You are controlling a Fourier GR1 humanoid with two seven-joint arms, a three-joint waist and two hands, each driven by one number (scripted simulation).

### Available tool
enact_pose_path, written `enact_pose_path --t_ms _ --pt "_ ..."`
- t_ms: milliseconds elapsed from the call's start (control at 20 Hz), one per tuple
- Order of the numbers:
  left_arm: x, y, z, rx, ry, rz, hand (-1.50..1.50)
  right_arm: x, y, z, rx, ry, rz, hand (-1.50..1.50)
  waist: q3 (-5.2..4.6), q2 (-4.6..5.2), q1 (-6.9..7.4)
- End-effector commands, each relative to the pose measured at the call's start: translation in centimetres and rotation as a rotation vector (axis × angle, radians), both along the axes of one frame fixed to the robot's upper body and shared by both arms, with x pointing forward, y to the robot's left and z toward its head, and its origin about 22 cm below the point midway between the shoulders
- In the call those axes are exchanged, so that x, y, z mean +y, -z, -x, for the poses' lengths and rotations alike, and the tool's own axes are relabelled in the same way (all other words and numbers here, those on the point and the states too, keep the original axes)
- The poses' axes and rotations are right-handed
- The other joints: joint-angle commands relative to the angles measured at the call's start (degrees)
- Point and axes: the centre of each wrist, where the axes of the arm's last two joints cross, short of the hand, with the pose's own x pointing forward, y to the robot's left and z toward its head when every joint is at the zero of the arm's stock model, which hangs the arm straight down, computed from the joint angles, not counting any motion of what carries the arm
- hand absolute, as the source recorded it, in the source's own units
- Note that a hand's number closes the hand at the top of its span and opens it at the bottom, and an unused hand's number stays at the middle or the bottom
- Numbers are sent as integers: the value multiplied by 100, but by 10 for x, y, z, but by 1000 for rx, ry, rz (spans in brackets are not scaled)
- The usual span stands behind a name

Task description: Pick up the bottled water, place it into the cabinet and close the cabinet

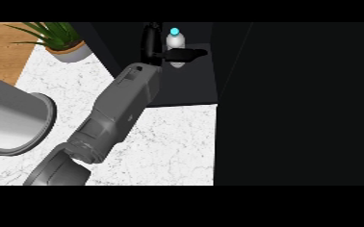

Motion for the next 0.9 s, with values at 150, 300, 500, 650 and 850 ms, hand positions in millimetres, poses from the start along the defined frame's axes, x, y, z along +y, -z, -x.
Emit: enact_pose_path --t_ms 150,300,500,650,850 --pt "-4 15 14 -8 45 47 -150 12 -27 3 -11 17 -30 -150 1 -77 146" --pt "3 35 26 30 82 89 -150 6 -23 6 6 20 -22 -150 2 -98 229" --pt "0 53 49 18 188 141 -150 2 -16 0 -7 47 -23 -150 4 -112 272" --pt "-9 40 55 18 249 195 -150 5 -16 4 6 43 -15 -150 5 -129 305" --pt "-19 39 77 12 335 254 -150 16 -29 7 4 49 -18 -150 1 -124 289"
